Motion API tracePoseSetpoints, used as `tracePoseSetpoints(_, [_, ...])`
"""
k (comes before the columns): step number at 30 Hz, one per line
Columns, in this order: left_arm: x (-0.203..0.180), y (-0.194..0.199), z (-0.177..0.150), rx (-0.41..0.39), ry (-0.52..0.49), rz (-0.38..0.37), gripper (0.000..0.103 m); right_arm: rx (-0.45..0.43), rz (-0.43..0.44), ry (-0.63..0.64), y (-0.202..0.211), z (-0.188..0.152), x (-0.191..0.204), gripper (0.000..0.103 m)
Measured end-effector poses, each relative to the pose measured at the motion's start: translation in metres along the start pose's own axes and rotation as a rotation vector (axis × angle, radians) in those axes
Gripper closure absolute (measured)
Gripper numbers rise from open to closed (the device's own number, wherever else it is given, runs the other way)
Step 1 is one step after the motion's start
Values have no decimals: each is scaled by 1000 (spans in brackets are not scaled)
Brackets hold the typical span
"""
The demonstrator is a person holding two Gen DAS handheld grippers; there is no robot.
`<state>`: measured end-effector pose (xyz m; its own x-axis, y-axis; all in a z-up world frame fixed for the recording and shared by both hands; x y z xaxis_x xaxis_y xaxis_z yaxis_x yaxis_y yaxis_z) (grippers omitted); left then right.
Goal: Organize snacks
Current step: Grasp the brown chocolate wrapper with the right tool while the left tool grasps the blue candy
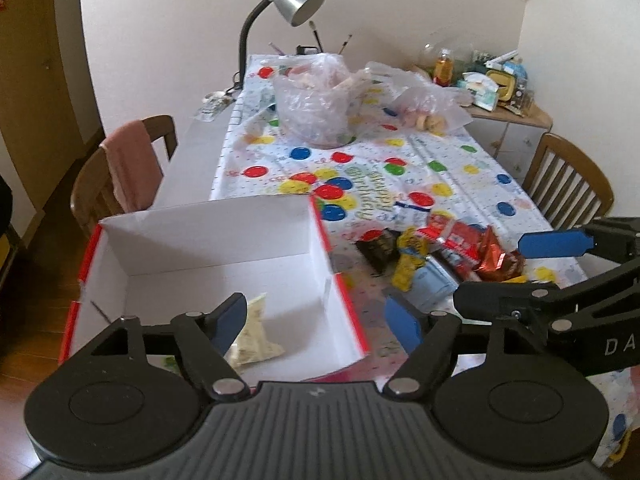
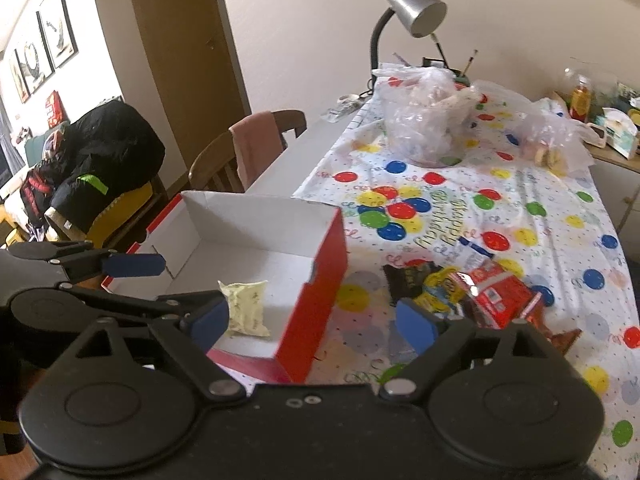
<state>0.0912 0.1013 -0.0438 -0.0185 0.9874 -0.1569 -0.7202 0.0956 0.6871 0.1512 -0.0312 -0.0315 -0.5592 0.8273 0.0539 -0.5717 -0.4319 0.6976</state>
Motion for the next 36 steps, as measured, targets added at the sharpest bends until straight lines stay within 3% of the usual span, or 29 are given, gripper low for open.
tracePoseSetpoints(9, [-54,-23,-7,24,26,-52,21,-25,18,-56,22,-25,-57,0])
tracePoseSetpoints(17, [-107,-60,-19,86,12,-95,21,13,-46,-34,29,-55,-115,0])
tracePoseSetpoints(27, [-138,-115,-42,206,14,-110,21,118,-106,-54,7,-106,-190,1])
tracePoseSetpoints(36, [-179,-148,-50,251,-59,-179,21,184,-129,-79,-30,-124,-236,12])
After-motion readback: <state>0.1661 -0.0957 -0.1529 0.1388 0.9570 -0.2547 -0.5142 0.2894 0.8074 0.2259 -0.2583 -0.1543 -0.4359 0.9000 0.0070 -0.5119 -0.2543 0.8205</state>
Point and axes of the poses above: each gripper's, at about its wrist camera, not at the fingertips, and y roughly against the way its jaws point, x to its left, z to its top, the point moved 5 cm from there along -y, roughly the way its jaws point, and after that the axes turned 9 degrees about -z, right-handed, at the moved point
